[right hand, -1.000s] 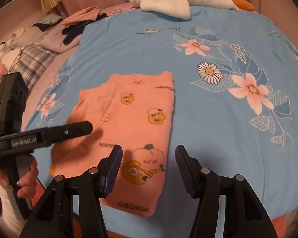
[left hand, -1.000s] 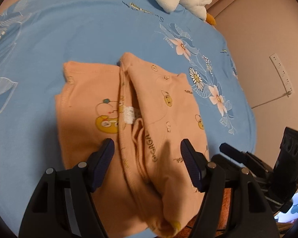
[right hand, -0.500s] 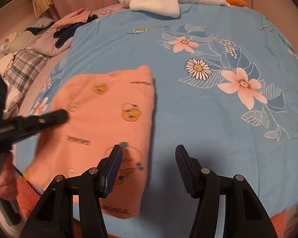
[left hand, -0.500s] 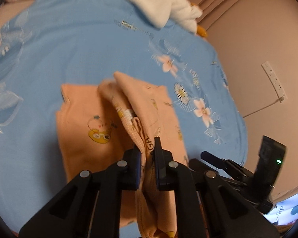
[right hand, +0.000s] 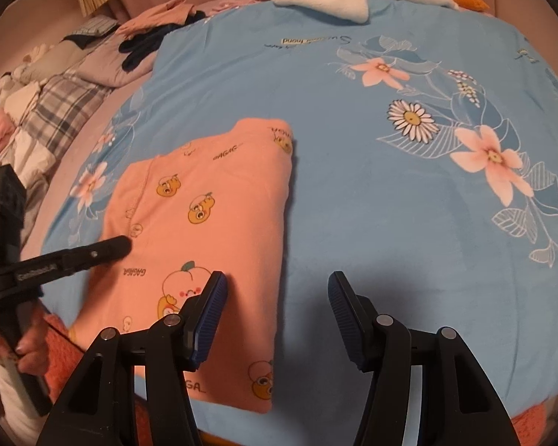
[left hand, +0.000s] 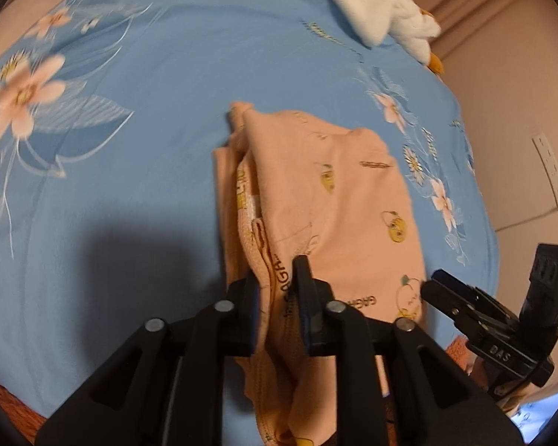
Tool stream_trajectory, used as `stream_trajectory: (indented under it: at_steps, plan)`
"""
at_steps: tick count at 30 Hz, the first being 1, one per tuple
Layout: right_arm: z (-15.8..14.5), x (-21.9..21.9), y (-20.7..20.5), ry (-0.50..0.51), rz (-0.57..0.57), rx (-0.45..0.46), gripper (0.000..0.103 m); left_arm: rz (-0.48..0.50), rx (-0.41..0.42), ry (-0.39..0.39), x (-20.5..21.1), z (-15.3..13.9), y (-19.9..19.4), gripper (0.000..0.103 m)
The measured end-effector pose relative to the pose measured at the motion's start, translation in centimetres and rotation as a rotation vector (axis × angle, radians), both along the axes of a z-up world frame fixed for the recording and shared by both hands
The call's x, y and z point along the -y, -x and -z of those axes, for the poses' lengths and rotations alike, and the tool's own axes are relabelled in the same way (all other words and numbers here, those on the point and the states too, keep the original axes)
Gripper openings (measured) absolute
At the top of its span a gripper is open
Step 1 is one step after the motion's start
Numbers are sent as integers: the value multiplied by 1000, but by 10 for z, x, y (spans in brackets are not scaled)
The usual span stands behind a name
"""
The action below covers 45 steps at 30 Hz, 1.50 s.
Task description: Fold small clothes
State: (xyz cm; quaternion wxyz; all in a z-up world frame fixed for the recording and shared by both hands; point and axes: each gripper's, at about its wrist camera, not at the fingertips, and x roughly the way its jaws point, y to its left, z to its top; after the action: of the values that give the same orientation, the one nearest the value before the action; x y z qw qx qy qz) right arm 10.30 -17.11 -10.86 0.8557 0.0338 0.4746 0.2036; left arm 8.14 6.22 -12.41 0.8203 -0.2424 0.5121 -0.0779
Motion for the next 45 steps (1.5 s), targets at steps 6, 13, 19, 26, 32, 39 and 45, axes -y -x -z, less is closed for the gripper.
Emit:
stream_trajectory:
  at_steps: [6,13,19,26,32,39,45]
  plan:
    - [-1,-2,1,11,14,-1,58,12,17,-24,-4,-8,6,34]
    - [1,-2,0,5,20,2,66,-85,54,-19,-28,-14,9,69]
    - [13,-8,-13,-135,-19,-57,72,3,-7,112,-17,4,11,71]
    - [34,-27,-33,-248,-47,-122,68,65,-11,229,-6,20,2,45]
    - [13,-29,-23,-213,-65,-60,26,102,9,182,13,-2,-1,32]
    - [-41,-10,-26,-195,-52,119,25,181,196,92,40,-62,-17,32]
    - [-44,6,-58,-162,-5,152,25,207,233,24,64,-63,-50,33]
